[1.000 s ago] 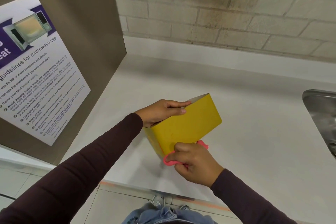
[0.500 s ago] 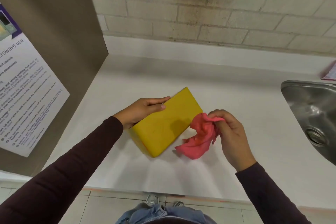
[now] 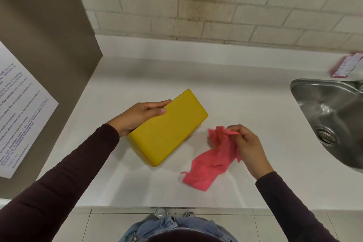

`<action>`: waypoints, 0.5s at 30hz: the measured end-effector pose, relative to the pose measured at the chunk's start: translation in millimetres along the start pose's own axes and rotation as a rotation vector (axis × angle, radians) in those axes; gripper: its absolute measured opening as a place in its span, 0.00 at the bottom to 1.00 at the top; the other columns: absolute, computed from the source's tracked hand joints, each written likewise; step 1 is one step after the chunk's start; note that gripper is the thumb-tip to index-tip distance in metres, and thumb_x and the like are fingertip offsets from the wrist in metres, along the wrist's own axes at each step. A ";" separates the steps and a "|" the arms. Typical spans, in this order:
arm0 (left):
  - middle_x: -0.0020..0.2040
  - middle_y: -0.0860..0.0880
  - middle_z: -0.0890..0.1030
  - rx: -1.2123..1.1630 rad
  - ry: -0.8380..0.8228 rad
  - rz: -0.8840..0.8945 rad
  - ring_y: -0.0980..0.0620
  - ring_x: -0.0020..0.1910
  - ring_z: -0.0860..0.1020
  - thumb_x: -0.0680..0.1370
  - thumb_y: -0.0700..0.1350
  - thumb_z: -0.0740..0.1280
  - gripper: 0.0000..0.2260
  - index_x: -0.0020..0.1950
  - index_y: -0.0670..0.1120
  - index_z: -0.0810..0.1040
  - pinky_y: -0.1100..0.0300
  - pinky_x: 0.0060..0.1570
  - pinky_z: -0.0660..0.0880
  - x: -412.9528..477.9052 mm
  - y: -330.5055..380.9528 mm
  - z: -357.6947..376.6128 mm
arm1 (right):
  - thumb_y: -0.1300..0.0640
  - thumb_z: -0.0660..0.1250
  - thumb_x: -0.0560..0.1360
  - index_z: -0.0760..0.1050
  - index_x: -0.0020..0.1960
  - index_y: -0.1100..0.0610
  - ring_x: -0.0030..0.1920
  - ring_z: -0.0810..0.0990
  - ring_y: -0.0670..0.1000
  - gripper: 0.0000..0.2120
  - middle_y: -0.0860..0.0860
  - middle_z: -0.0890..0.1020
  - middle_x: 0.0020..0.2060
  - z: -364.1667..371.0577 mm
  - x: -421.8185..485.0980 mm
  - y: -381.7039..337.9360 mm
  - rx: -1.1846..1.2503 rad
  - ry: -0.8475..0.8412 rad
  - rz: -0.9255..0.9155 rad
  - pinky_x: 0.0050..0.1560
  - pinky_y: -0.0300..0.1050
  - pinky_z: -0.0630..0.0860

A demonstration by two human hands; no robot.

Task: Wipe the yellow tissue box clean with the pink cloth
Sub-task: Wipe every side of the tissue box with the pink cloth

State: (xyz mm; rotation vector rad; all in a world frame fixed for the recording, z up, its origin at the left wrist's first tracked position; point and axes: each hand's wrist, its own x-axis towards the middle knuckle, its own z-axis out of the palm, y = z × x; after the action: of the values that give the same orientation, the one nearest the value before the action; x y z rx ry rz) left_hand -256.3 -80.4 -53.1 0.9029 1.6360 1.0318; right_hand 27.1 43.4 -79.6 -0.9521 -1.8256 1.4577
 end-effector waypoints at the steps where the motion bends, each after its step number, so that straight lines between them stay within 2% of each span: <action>1: 0.65 0.60 0.76 0.001 0.001 0.000 0.59 0.64 0.73 0.76 0.51 0.65 0.14 0.61 0.62 0.76 0.52 0.71 0.64 -0.4 0.6 0.4 | 0.80 0.55 0.70 0.79 0.41 0.60 0.42 0.79 0.37 0.20 0.51 0.82 0.41 2.1 -2.6 6.9 -0.113 -0.043 -0.055 0.44 0.27 0.72; 4: 0.65 0.60 0.75 0.002 0.004 -0.002 0.58 0.65 0.73 0.76 0.51 0.65 0.14 0.61 0.62 0.76 0.52 0.71 0.64 -1.3 1.7 1.2 | 0.83 0.58 0.63 0.80 0.40 0.64 0.48 0.77 0.44 0.20 0.54 0.79 0.44 8.9 -15.1 30.2 -0.386 -0.262 -0.209 0.54 0.32 0.71; 8: 0.64 0.60 0.76 -0.005 0.006 -0.009 0.59 0.64 0.74 0.77 0.50 0.65 0.14 0.61 0.61 0.76 0.52 0.71 0.64 -1.4 2.3 0.9 | 0.69 0.65 0.63 0.83 0.41 0.58 0.49 0.78 0.53 0.13 0.52 0.81 0.48 13.9 -36.9 49.4 -0.669 -0.439 -0.365 0.52 0.49 0.73; 10: 0.64 0.61 0.76 -0.008 0.004 -0.013 0.59 0.64 0.74 0.77 0.50 0.65 0.13 0.60 0.62 0.76 0.52 0.70 0.65 -1.9 2.4 0.5 | 0.63 0.62 0.66 0.83 0.45 0.55 0.50 0.79 0.49 0.14 0.48 0.82 0.48 14.0 -38.0 47.4 -0.578 -0.407 -0.305 0.54 0.49 0.73; 12: 0.63 0.62 0.76 -0.005 0.006 -0.013 0.59 0.64 0.74 0.77 0.50 0.65 0.13 0.59 0.64 0.76 0.53 0.70 0.65 -1.7 2.5 0.4 | 0.62 0.58 0.68 0.82 0.50 0.55 0.49 0.79 0.45 0.17 0.46 0.82 0.46 12.1 -28.8 41.8 -0.429 -0.254 -0.199 0.53 0.49 0.75; 14: 0.62 0.62 0.76 -0.001 0.007 -0.011 0.59 0.64 0.74 0.77 0.51 0.65 0.13 0.59 0.64 0.76 0.54 0.70 0.65 -1.0 2.0 0.1 | 0.63 0.60 0.67 0.81 0.53 0.56 0.53 0.77 0.48 0.18 0.49 0.81 0.50 8.4 -15.4 36.8 -0.529 -0.178 -0.252 0.57 0.54 0.74; 15: 0.63 0.62 0.76 0.001 0.005 -0.010 0.59 0.64 0.73 0.77 0.50 0.65 0.13 0.60 0.63 0.76 0.54 0.70 0.65 -0.6 1.6 0.0 | 0.61 0.63 0.67 0.80 0.56 0.55 0.58 0.75 0.50 0.19 0.50 0.78 0.56 5.7 -8.5 37.5 -0.640 -0.230 -0.266 0.60 0.57 0.71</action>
State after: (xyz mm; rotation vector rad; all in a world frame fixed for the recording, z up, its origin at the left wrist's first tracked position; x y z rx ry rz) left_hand -256.0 -80.3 -51.4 0.8929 1.6444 1.0272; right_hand 33.3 38.4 -117.6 -0.7959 -2.5543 0.8526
